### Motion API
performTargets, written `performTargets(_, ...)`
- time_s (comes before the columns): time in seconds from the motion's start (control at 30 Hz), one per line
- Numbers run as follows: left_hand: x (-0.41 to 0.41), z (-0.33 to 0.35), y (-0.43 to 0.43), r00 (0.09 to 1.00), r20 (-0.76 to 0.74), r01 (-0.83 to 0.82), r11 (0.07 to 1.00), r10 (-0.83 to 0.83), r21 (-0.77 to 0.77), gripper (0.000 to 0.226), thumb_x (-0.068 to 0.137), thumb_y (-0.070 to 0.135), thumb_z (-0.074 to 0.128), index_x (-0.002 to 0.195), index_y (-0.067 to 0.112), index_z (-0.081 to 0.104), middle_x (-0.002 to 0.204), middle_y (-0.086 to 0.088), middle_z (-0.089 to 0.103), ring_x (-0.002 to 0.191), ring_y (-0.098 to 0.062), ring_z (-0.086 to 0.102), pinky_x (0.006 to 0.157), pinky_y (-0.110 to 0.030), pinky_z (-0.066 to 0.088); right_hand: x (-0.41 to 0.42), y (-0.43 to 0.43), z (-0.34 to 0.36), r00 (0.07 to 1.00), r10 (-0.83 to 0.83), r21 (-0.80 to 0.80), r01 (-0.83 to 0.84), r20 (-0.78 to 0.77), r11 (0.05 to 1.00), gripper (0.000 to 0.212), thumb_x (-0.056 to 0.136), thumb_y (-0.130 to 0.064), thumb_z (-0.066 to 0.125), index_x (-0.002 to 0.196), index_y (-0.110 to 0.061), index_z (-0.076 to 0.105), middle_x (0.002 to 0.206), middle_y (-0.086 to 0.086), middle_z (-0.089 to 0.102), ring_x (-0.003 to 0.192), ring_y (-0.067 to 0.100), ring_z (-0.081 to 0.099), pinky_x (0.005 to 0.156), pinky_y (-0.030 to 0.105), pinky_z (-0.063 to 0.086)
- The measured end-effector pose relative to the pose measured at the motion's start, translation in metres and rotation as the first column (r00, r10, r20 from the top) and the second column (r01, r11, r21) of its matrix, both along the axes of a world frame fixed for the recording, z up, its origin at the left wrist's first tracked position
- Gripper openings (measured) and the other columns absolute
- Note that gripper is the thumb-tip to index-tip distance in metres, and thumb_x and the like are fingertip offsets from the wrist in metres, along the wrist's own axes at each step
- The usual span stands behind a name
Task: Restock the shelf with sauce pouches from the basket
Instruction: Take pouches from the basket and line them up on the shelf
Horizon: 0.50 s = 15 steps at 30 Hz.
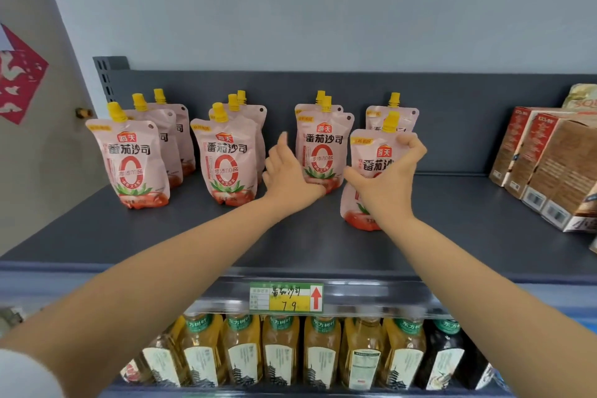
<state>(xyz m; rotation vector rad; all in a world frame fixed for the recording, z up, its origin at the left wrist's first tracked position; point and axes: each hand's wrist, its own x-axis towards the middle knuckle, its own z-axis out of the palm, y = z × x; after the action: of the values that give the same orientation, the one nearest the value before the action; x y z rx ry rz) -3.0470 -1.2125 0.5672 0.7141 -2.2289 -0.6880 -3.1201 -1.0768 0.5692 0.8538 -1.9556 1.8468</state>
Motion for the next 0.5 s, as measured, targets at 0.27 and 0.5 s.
performTargets(0.27, 0.035, 0.001, -0.007, 0.864, 0.049, 0.492, 0.861, -0.501, 0.133, 0.103, 0.06, 0.031, 0.089, 0.142, 0.018, 0.027, 0.13, 0.009, 0.05, 0.116, -0.011, 0.051, 0.095, -0.026, 0.046, 0.024, -0.055, 0.009, 1.0, -0.002, 0.057, 0.002, -0.006, 0.998, 0.089, 0.065, -0.022, 0.083, 0.135, -0.011, 0.028, 0.133, 0.006, 0.035, 0.126, 0.023, 0.036, 0.103, 0.045, 0.037)
performTargets(0.5, 0.026, 0.001, -0.017, 0.894, -0.041, 0.446, 0.877, -0.446, 0.18, 0.087, 0.072, 0.015, 0.082, 0.143, 0.02, 0.031, 0.13, 0.005, 0.056, 0.117, -0.012, 0.056, 0.095, -0.037, 0.052, 0.011, -0.046, 0.004, 0.972, 0.234, -0.04, -0.232, 0.035, 0.972, 0.084, 0.074, -0.036, 0.075, 0.135, -0.026, 0.018, 0.125, 0.006, 0.05, 0.11, 0.017, 0.058, 0.089, 0.03, 0.052)
